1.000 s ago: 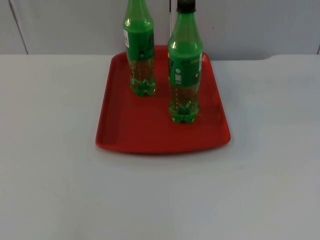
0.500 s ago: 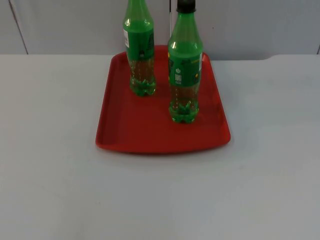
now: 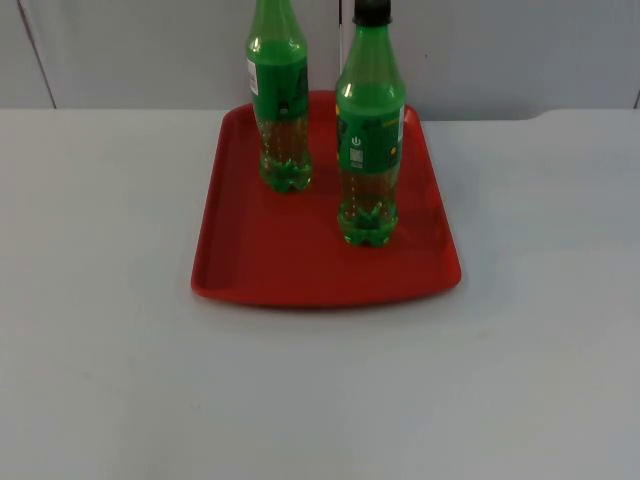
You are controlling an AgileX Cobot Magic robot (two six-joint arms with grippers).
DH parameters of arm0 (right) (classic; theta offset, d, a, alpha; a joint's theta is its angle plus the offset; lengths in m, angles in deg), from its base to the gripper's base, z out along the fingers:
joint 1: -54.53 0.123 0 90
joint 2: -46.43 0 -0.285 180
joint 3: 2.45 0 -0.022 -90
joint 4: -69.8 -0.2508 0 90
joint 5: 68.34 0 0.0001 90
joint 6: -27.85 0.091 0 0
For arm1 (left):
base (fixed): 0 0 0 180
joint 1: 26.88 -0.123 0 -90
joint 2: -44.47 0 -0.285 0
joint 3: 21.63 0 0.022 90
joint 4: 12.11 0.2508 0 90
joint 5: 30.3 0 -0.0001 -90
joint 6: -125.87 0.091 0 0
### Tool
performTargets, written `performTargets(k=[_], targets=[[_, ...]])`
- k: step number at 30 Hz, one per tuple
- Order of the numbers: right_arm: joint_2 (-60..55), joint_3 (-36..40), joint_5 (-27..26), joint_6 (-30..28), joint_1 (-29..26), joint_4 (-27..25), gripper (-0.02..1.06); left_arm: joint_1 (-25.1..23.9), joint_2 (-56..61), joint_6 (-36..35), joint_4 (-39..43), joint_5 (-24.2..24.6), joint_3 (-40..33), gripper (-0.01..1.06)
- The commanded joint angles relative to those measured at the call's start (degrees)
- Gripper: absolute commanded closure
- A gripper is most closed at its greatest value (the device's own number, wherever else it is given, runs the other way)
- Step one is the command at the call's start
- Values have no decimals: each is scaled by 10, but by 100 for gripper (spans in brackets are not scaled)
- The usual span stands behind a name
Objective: Place the bottle upright on the tray.
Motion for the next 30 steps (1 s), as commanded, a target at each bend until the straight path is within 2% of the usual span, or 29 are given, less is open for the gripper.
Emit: performTargets(k=[1,5,11,14,24,30], targets=[[2,4,0,-9,-29,2,-1,3,2,-1,-1,-1,-2,0],[2,4,0,-9,-96,2,-1,3,2,-1,-1,-1,-2,0],[2,4,-2,-9,-154,2,-1,3,2,-1,-1,-1,-2,0],[2,4,-2,-9,-201,2,-1,3,2,-1,-1,-1,-2,0],[2,4,-2,-9,-294,2,-1,3,2,-1,-1,-1,-2,0],[2,4,-2,-9,-321,2,-1,3,2,-1,-1,-1,-2,0]])
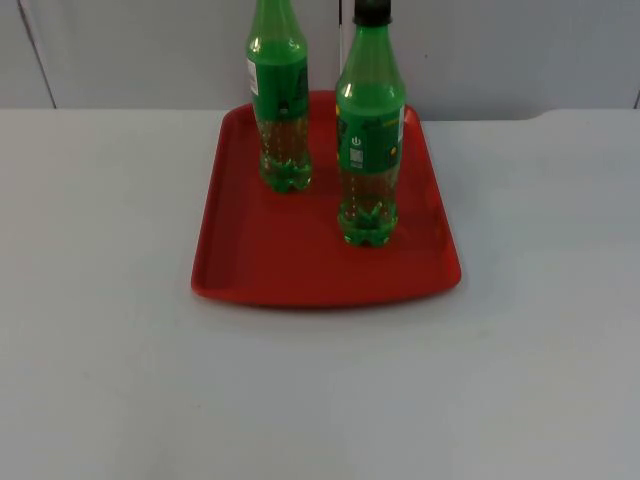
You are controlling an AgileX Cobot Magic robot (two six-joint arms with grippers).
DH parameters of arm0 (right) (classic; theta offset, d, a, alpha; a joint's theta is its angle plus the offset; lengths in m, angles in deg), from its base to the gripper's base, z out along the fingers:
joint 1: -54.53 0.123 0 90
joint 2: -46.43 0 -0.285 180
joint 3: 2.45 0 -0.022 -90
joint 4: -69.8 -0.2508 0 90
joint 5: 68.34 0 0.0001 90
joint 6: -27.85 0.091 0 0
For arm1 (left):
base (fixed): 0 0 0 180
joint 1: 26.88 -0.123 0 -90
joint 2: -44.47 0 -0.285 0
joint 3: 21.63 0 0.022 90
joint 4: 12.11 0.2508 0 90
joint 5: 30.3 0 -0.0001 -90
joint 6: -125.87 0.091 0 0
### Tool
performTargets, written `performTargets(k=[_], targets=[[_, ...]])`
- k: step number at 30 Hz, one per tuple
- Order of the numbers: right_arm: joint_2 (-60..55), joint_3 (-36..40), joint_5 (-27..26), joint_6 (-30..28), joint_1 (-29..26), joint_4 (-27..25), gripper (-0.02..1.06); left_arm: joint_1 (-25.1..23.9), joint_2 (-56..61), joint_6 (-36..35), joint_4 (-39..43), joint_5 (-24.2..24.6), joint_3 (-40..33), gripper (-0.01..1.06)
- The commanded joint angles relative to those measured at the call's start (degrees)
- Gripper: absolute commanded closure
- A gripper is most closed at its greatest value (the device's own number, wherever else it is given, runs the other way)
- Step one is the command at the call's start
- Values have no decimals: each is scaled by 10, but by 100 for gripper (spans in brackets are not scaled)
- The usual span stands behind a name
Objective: Place the bottle upright on the tray.
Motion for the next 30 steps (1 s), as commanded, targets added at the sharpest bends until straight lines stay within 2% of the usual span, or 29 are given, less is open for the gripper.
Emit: performTargets(k=[1,15,30], targets=[[2,4,-2,-9,-7,2,-1,3,2,-1,-1,-1,-2,0],[2,4,-2,-9,-7,2,-1,-10,2,-1,-1,-1,-2,0],[2,4,-2,-9,-7,1,-1,-114,2,-2,-1,-1,-2,0]])
